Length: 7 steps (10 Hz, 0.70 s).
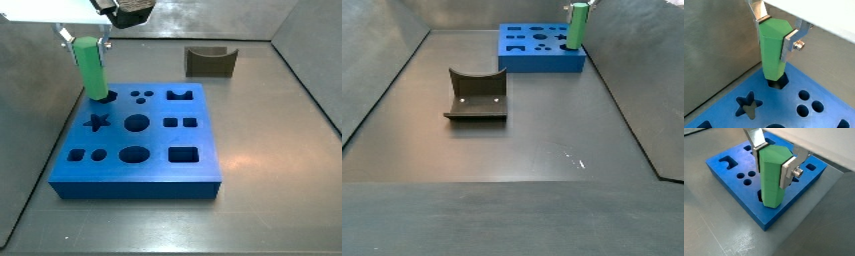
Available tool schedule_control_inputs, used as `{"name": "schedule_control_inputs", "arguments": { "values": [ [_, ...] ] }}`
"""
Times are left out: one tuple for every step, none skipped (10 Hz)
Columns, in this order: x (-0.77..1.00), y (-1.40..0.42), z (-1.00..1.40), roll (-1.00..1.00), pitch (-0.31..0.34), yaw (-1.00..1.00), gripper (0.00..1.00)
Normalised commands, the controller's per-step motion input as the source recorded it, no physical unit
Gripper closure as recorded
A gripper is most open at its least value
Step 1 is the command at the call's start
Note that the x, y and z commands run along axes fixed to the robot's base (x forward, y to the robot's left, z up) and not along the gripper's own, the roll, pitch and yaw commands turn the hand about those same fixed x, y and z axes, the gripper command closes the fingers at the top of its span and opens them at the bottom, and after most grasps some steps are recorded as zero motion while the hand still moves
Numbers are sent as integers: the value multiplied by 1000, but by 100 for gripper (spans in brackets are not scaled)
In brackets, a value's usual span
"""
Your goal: Insert the hexagon object.
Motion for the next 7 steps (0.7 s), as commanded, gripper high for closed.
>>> {"name": "schedule_control_inputs", "arguments": {
  "values": [
    [249,0,-246,0,-26,-169,100],
    [351,0,-286,7,-10,-123,100],
    [369,0,-329,46,-11,-54,100],
    [234,0,-366,1,-63,-63,100],
    [31,0,-371,0,-130,-63,100],
    [0,0,-386,0,-153,-31,100],
    [0,0,-443,0,-200,-14,100]
  ]
}}
